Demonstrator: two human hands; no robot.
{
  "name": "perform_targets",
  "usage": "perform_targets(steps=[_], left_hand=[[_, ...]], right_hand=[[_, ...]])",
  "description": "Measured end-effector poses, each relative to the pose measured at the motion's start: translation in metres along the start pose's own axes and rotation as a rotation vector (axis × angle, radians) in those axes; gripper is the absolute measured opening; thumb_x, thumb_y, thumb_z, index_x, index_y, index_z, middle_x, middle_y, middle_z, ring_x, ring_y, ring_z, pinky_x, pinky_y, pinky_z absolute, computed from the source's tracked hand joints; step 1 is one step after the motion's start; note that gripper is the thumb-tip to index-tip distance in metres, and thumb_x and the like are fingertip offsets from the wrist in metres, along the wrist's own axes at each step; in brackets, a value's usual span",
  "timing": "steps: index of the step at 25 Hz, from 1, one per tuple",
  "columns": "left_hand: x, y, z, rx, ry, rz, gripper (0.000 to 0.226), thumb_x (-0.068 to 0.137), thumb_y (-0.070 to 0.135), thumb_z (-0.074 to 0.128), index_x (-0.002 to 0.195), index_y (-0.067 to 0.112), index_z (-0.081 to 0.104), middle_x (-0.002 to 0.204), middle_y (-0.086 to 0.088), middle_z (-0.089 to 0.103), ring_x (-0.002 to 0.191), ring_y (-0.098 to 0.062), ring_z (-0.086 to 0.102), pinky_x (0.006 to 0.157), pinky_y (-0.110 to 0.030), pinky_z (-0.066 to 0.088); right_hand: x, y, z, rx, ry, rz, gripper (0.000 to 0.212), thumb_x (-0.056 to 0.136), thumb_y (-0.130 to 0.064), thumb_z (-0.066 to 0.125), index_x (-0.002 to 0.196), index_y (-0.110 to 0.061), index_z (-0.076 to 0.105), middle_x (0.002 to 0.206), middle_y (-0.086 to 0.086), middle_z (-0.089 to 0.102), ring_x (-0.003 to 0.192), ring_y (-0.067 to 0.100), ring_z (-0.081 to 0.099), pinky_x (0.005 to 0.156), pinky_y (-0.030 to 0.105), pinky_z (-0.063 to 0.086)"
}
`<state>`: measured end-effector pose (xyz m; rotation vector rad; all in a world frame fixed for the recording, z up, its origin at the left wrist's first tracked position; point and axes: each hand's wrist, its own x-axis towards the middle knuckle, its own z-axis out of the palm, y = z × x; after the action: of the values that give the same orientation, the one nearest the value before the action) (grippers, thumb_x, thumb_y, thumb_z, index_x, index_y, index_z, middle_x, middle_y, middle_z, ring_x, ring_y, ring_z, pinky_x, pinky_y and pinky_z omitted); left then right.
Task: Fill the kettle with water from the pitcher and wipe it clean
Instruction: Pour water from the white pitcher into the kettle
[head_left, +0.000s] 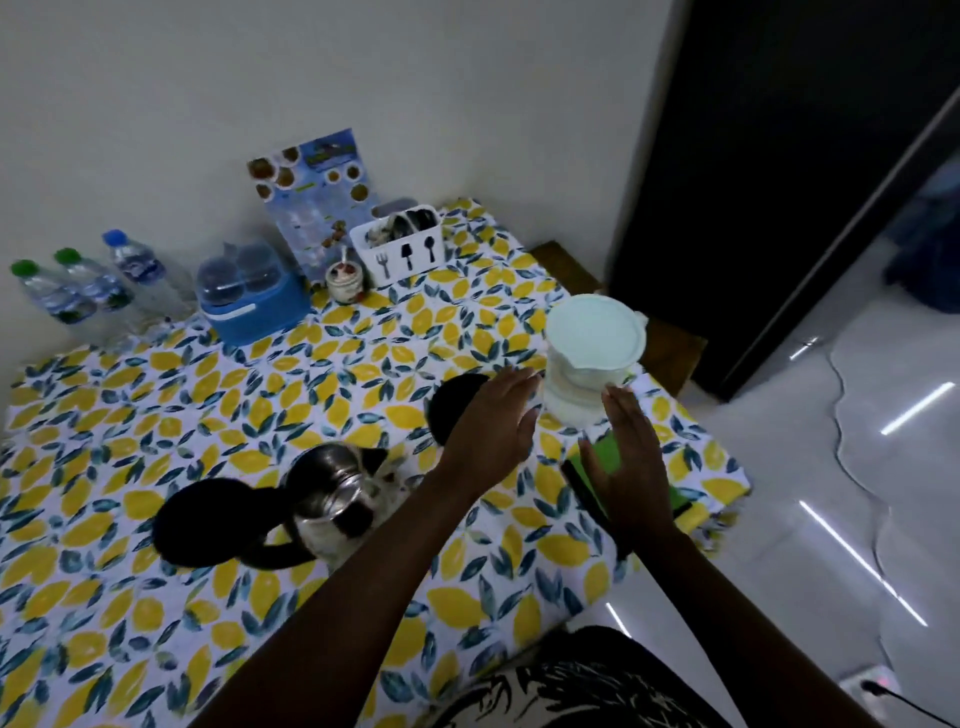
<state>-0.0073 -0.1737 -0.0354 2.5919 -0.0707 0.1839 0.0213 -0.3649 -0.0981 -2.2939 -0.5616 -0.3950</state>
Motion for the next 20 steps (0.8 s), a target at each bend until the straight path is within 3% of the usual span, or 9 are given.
perform_targets(steps=[6,10,12,16,18,20], left_hand=[[0.073,0.024,0.035,0.039,0.016,0.000,0.045,0.098,0.017,0.036,0.139,0.001,0.044,0.149,-0.016,0.042,0.144,-0.031,0.030,0.118,-0.044,0.027],[0.115,0.040,0.047,0.099,-0.069,0.008,0.052,0.098,0.030,0.048,0.141,0.001,0.041,0.152,-0.017,0.038,0.145,-0.032,0.026,0.118,-0.047,0.026],[0.138,0.045,0.052,0.148,-0.145,0.015,0.068,0.093,0.044,0.053,0.143,0.001,0.036,0.155,-0.017,0.032,0.146,-0.034,0.022,0.118,-0.048,0.023],[0.163,0.049,0.073,0.320,-0.293,-0.032,0.099,0.080,0.066,0.056,0.149,0.006,0.019,0.160,-0.019,0.012,0.147,-0.043,0.006,0.117,-0.057,0.014],[0.165,0.046,0.083,0.366,-0.309,-0.066,0.097,0.082,0.062,0.055,0.150,0.008,0.014,0.160,-0.020,0.006,0.146,-0.045,0.000,0.118,-0.059,0.012],[0.164,0.042,0.087,0.423,-0.302,-0.044,0.089,0.086,0.054,0.053,0.151,0.008,0.013,0.160,-0.023,0.004,0.146,-0.047,-0.001,0.118,-0.060,0.012]], right_hand=[[0.066,0.065,-0.016,0.163,0.045,0.128,0.044,0.096,-0.022,0.046,0.137,-0.006,0.046,0.143,0.011,0.048,0.137,0.019,0.037,0.111,0.033,0.031],[0.122,0.095,-0.010,0.292,0.071,0.318,0.037,0.101,-0.024,0.035,0.123,-0.004,0.056,0.122,0.017,0.058,0.111,0.017,0.050,0.090,0.025,0.037],[0.151,0.111,-0.001,0.329,-0.007,0.373,0.038,0.102,-0.024,0.032,0.118,-0.002,0.059,0.116,0.019,0.061,0.108,0.023,0.053,0.084,0.021,0.033],[0.183,0.123,0.014,0.459,-0.297,0.431,0.037,0.104,-0.021,0.032,0.111,0.004,0.058,0.111,0.025,0.061,0.100,0.028,0.056,0.078,0.027,0.038],[0.192,0.133,0.020,0.482,-0.333,0.455,0.040,0.103,-0.026,0.036,0.105,0.004,0.062,0.108,0.029,0.062,0.100,0.034,0.059,0.081,0.033,0.040],[0.201,0.143,0.023,0.542,-0.403,0.524,0.050,0.099,-0.046,0.041,0.094,-0.005,0.069,0.095,0.022,0.068,0.088,0.024,0.064,0.074,0.034,0.045]])
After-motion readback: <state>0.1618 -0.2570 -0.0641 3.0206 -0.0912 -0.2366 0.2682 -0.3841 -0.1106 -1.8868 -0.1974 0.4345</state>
